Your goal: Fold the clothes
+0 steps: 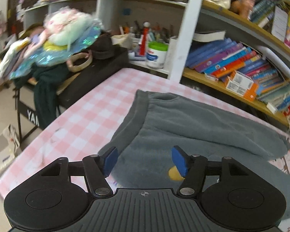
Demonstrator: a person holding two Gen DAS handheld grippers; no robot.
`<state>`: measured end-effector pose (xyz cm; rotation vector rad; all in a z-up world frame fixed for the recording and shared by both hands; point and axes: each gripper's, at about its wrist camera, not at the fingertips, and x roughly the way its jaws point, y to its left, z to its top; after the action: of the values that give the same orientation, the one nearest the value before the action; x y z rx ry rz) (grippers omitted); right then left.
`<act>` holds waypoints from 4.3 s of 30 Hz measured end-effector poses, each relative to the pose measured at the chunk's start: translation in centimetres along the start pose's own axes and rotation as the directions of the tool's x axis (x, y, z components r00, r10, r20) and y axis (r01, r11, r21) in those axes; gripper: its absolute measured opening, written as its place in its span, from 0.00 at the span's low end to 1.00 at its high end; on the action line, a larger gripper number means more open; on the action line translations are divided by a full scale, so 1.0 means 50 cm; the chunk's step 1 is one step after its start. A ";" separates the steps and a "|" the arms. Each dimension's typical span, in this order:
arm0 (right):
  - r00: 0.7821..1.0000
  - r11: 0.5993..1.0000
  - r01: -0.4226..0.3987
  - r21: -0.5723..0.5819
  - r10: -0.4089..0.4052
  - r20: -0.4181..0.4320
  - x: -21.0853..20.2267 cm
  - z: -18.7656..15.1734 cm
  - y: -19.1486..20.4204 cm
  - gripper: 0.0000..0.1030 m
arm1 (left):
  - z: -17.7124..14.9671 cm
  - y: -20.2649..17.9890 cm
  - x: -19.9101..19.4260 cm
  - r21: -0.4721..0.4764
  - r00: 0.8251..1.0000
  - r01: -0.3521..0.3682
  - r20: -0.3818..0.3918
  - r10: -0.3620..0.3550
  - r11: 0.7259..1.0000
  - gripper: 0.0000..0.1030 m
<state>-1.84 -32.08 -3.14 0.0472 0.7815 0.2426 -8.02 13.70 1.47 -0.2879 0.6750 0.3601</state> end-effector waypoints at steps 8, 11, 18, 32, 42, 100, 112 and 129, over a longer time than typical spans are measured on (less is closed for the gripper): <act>0.999 1.000 -0.008 -0.001 0.008 0.050 -0.015 0.055 0.052 0.63 | 0.071 -0.011 -0.016 0.171 0.997 0.025 0.071 -0.038 0.985 0.73; 0.998 1.000 -0.001 -0.022 0.002 0.066 -0.019 0.071 0.070 0.65 | 0.089 -0.005 -0.020 0.181 0.992 0.054 0.099 -0.073 0.982 0.76; 0.996 0.997 0.032 -0.076 -0.026 0.088 -0.021 0.096 0.112 0.68 | 0.089 0.000 0.011 0.198 0.987 0.131 0.066 -0.147 0.971 0.77; 0.970 0.988 0.116 -0.100 -0.091 0.227 -0.072 0.198 0.089 0.72 | 0.124 -0.029 0.019 0.217 0.963 0.229 0.091 -0.253 0.949 0.79; 0.990 0.985 0.067 -0.160 -0.046 0.131 -0.004 0.201 0.096 0.73 | 0.132 -0.030 0.052 0.215 0.969 0.227 0.053 -0.243 0.950 0.80; 0.971 0.899 -0.178 -0.399 0.094 -0.220 0.577 0.392 0.005 0.81 | 0.223 -0.163 0.554 0.469 0.907 0.413 -0.286 -0.308 0.781 0.79; 0.973 0.908 -0.177 -0.379 0.104 -0.206 0.607 0.403 -0.022 0.88 | 0.228 -0.164 0.580 0.476 0.891 0.450 -0.304 -0.338 0.756 0.80; 0.944 0.890 -0.292 -0.350 0.211 -0.252 0.582 0.402 -0.025 0.28 | 0.241 -0.166 0.572 0.464 0.851 0.517 -0.371 -0.372 0.719 0.30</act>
<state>32.41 -25.53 -9.14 -0.2532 0.9249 0.6561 22.73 17.28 -6.99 0.0674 0.9030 -0.3596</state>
